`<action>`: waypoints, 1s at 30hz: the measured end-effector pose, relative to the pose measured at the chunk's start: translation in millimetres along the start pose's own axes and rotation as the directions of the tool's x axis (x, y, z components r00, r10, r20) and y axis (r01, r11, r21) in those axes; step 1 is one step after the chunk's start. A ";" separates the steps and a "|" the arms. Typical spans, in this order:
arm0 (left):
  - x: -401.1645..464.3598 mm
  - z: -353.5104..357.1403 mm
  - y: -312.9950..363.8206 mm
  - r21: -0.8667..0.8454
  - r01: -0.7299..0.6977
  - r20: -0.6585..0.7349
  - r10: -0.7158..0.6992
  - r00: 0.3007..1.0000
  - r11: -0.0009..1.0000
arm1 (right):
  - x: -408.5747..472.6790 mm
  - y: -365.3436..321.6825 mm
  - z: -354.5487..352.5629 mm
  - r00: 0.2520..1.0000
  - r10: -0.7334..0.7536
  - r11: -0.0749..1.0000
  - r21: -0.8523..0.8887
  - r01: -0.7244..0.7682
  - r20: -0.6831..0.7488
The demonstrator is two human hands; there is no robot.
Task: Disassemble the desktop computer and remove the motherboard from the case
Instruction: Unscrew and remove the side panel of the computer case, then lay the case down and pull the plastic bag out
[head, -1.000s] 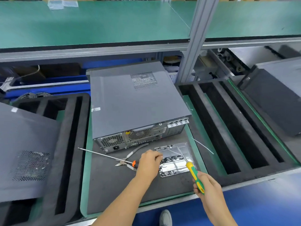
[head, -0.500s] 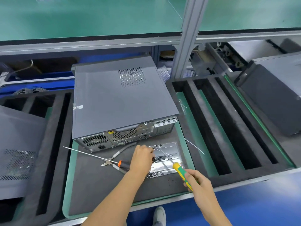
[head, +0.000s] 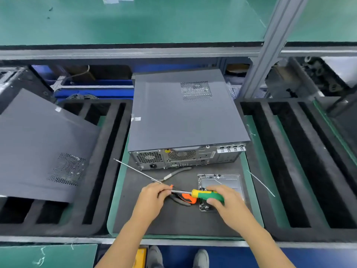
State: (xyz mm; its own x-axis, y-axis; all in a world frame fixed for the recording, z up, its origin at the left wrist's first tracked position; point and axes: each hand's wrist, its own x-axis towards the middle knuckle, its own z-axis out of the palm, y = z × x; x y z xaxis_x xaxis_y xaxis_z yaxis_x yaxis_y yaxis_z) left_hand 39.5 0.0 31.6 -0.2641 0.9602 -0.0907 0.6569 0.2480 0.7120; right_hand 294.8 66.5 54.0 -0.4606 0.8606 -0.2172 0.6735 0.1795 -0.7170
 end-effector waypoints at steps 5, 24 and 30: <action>-7.8 -19.3 -31.7 -0.078 0.223 -0.182 -0.234 0.955 0.972 | 53.1 -33.7 46.9 0.992 -0.109 0.973 -0.213 0.092 -0.068; 22.5 -52.1 1.9 -0.012 -0.264 -0.510 0.221 0.831 0.964 | 72.2 -53.2 66.4 0.938 -0.249 0.905 -0.403 0.136 -0.242; 66.1 -71.0 41.2 0.513 -0.364 -0.358 0.580 0.731 0.777 | 62.4 -39.1 -6.8 0.647 -0.385 0.899 -0.425 0.103 -0.658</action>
State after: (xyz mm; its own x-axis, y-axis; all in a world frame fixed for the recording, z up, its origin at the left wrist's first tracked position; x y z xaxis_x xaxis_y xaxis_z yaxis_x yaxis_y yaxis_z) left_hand -1.0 64.6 104.4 -0.0652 0.8002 0.5962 0.9692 -0.0913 0.2286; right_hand 243.7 116.4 73.0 -0.1766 0.8011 0.5719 0.8036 0.4528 -0.3862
